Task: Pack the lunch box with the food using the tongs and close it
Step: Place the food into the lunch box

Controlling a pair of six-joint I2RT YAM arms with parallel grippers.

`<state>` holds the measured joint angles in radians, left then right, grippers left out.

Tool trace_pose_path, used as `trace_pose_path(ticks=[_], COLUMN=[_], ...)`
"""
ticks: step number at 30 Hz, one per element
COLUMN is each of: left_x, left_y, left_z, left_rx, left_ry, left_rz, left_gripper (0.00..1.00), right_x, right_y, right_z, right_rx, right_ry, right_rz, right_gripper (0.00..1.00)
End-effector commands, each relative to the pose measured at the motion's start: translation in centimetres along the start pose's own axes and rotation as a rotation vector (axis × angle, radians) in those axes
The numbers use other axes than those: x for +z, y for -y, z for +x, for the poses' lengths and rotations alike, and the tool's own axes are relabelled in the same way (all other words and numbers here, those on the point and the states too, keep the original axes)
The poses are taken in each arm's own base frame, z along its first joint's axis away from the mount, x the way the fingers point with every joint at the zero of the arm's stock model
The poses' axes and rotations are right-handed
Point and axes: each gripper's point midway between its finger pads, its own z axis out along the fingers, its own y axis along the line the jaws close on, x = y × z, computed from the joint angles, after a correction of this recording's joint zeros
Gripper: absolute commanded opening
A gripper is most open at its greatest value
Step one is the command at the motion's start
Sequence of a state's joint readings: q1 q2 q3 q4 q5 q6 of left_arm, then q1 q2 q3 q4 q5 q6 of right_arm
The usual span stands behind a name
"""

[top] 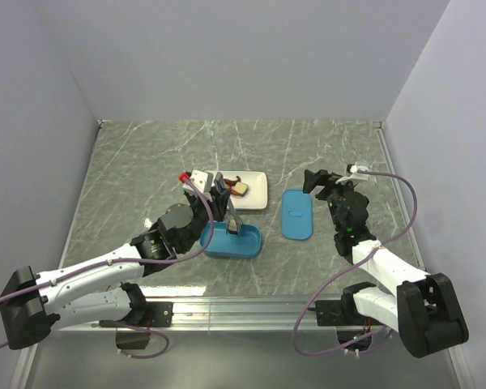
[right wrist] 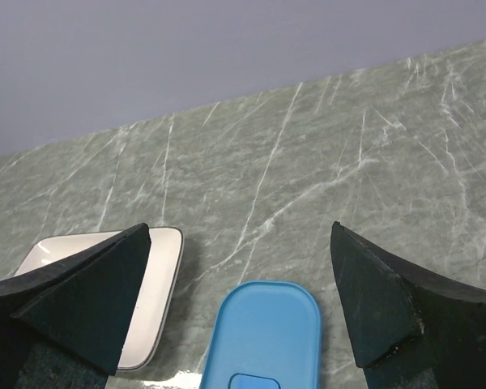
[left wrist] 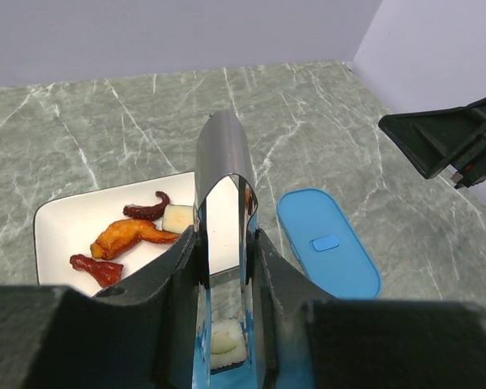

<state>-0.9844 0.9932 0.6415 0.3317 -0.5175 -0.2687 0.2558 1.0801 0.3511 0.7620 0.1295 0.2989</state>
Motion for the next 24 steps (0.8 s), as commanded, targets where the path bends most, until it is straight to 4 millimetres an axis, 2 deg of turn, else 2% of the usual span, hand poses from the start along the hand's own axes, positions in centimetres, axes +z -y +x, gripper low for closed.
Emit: trace_pose_path(ticks=[1,9,19,22,24], left_x=[0.2,-0.6,-2.7,-2.7,-2.5], left_y=[0.7,1.5,1.9,2.1,2.1], left_z=[-0.1,-0.6,-2.2,-2.3,-1.6], left_rx=[-0.024,-0.030,-0.061,-0.062,-0.049], left_ry=[0.008,0.019,0.098,0.094,0.069], left_rz=[0.011,0.033,0.069,0.076,0.064], left_gripper=[0.06,0.13,0.12,0.12,0.12], right_x=[-0.1,-0.1,-0.1,-0.1,-0.1], right_y=[-0.7,-0.7,-0.7,-0.7,-0.7], right_z=[-1.5,-1.4,-1.4,-1.4,-1.3], right_rx=[0.017,0.017,0.017,0.019,0.018], right_ry=[0.053,0.051,0.049,0.049,0.047], right_rz=[-0.025,-0.022,-0.023,-0.022,-0.023], right_gripper=[0.99,0.98,0.98,0.98,0.98])
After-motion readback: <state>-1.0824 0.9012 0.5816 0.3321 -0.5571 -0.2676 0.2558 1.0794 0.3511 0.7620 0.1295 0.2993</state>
